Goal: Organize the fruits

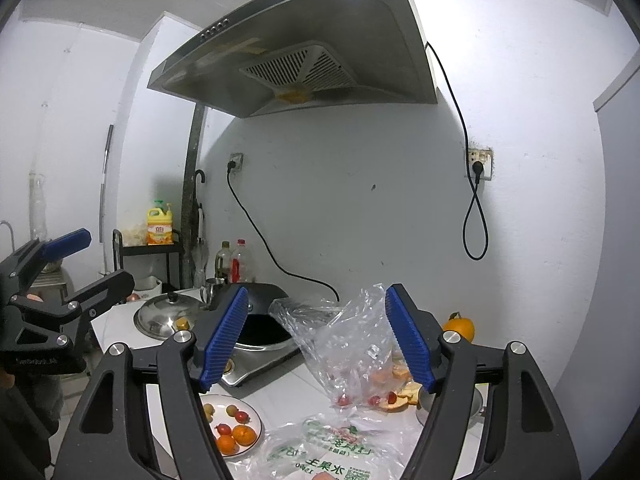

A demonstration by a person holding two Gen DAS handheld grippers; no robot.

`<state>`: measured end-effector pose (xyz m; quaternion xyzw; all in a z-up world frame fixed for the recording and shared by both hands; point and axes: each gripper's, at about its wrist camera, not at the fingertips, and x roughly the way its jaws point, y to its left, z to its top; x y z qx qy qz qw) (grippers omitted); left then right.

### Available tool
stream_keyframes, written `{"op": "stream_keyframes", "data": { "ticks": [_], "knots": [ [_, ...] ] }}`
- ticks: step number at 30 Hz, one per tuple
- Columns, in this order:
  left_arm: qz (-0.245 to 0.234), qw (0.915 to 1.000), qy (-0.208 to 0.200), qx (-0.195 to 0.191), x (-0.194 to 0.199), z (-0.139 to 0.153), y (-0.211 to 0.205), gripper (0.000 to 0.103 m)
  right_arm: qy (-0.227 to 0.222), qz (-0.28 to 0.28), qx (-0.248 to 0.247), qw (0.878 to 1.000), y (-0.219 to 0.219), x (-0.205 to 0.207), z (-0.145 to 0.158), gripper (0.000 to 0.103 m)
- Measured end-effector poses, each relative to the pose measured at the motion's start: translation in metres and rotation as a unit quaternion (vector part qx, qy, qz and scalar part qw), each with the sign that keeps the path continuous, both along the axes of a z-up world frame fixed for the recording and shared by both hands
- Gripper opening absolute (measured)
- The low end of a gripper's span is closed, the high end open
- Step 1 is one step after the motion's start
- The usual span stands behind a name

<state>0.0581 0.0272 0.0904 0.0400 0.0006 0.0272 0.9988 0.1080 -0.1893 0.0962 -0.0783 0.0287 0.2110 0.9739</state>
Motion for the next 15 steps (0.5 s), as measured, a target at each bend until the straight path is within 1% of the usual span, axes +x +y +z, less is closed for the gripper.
{"op": "stream_keyframes", "data": {
  "ticks": [15],
  "knots": [
    [0.002, 1.0, 0.005, -0.007, 0.0024, -0.0028, 0.0068, 0.102, 0.011, 0.004, -0.005, 1.0, 0.0021, 0.006, -0.0028, 0.074]
  ]
}}
